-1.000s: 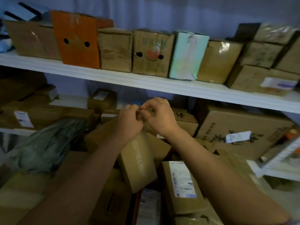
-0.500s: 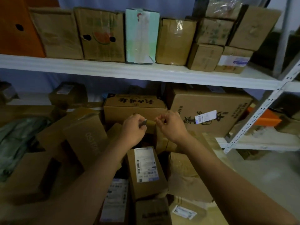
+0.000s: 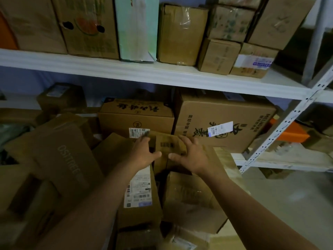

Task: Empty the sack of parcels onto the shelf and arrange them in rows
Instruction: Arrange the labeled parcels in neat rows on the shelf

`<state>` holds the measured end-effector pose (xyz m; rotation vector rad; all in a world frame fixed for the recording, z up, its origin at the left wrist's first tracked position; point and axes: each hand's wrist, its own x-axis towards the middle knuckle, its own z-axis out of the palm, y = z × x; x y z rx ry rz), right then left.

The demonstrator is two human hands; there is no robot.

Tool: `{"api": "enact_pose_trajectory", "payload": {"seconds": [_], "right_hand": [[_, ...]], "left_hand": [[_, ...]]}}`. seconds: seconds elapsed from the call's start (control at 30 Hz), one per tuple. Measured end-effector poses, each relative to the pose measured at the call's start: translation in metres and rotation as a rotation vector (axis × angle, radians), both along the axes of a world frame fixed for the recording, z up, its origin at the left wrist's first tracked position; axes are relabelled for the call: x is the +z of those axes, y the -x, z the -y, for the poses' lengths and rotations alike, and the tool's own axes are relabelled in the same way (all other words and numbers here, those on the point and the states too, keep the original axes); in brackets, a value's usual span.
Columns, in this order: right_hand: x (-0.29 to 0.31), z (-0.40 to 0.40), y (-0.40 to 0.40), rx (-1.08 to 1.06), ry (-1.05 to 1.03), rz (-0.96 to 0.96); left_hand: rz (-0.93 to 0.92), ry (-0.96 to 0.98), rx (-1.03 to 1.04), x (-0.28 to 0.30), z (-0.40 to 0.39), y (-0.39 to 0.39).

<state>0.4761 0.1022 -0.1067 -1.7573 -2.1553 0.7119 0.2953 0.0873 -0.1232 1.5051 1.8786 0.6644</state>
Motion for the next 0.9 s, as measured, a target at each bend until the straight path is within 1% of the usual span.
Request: {"api": "enact_pose_trajectory", "payload": {"seconds": [0.1,0.23,0.27,0.33,0.43,0.53,0.6,0.67,0.73,0.77,0.83,0.87,0.9], "right_hand": [[-0.011,-0.012,0.005,0.189,0.013,0.161],[-0.026,-0.029,0.019,0.273,0.094,0.207],[-0.030,-0.032,0.020,0.290,0.119,0.252],[-0.036,-0.037,0.018,0.304,0.122,0.344],[-0.033,-0.042,0.010,0.196,-0.003,0.359],[-0.024,-0.045,0.006,0.020,-0.010,0.355],[-0.022,-0.044,0.008,-0.017,-0.014,0.407],[-0.021,-0.043,0.012,-0.030,-0.033,0.436],[-0.021,-0.042,0.023,-0.046,-0.054,0.443],[-0.020,-0.041,0.030,-0.041,-0.062,0.452],[-0.020,-0.036,0.049,0.005,-0.090,0.477],[-0.017,-0.031,0.060,0.032,-0.125,0.481],[-0.016,-0.026,0.071,0.060,-0.177,0.462]], "left_hand": [[-0.159,0.111,0.069,-0.011,0.011,-0.002],[-0.326,0.421,0.038,-0.029,0.036,0.001],[-0.341,0.451,0.028,-0.033,0.042,0.001],[-0.336,0.452,0.035,-0.037,0.049,0.003],[-0.386,0.427,0.014,-0.037,0.055,0.006],[-0.434,0.411,0.011,-0.038,0.060,0.012],[-0.460,0.400,-0.017,-0.037,0.062,0.016],[-0.510,0.292,-0.033,-0.029,0.063,0.019],[-0.577,0.026,0.043,-0.016,0.064,0.025],[-0.597,-0.142,0.150,-0.009,0.065,0.030],[-0.567,-0.428,0.471,0.006,0.070,0.046],[-0.521,-0.505,0.654,0.012,0.072,0.057],[-0.458,-0.526,0.818,0.014,0.074,0.071]]}}
